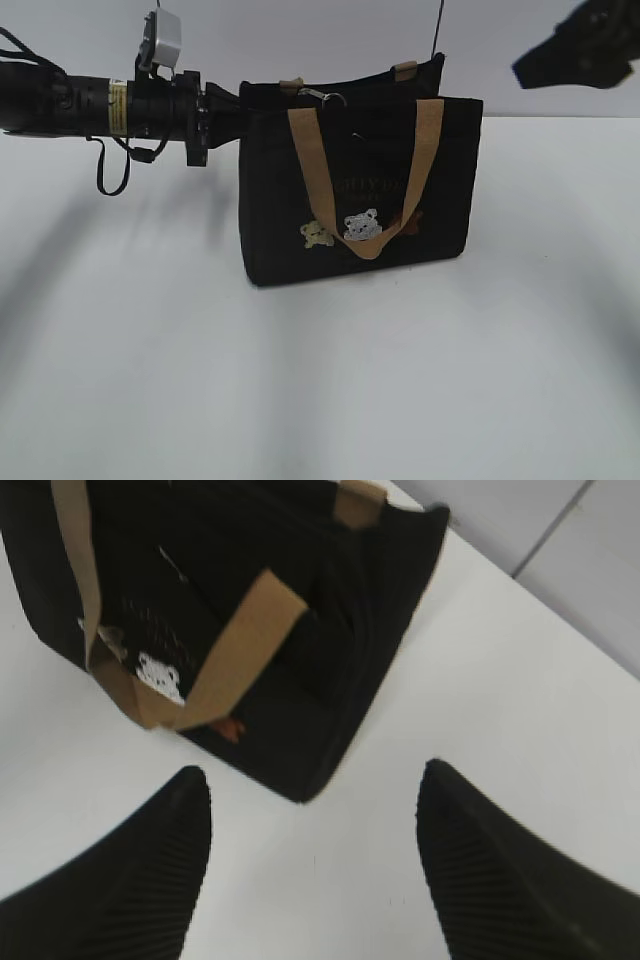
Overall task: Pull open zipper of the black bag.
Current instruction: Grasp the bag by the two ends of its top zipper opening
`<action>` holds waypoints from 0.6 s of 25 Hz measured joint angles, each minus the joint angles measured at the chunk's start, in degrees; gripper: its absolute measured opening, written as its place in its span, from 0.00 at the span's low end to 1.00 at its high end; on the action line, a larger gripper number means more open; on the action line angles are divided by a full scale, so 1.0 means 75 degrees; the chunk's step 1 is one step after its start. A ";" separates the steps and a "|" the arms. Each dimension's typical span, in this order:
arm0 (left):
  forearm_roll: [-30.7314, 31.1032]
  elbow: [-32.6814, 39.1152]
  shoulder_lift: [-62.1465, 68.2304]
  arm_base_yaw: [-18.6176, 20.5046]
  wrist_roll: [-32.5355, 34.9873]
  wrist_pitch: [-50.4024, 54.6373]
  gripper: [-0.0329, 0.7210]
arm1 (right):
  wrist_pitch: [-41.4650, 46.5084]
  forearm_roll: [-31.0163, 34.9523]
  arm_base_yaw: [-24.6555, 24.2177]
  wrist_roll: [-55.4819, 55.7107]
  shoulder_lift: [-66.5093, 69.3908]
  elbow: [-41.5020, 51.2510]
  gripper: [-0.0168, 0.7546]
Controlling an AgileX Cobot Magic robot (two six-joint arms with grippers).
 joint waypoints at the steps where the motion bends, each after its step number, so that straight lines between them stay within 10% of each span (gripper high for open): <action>1: 0.0000 0.0000 0.0000 0.0000 0.0000 0.0000 0.07 | -0.0068 0.0015 0.0211 -0.0019 0.0390 -0.0292 0.66; 15: 0.0018 0.0000 0.0000 0.0000 0.0000 -0.0004 0.07 | -0.0920 0.0016 0.1712 -0.1080 0.3590 -0.3046 0.65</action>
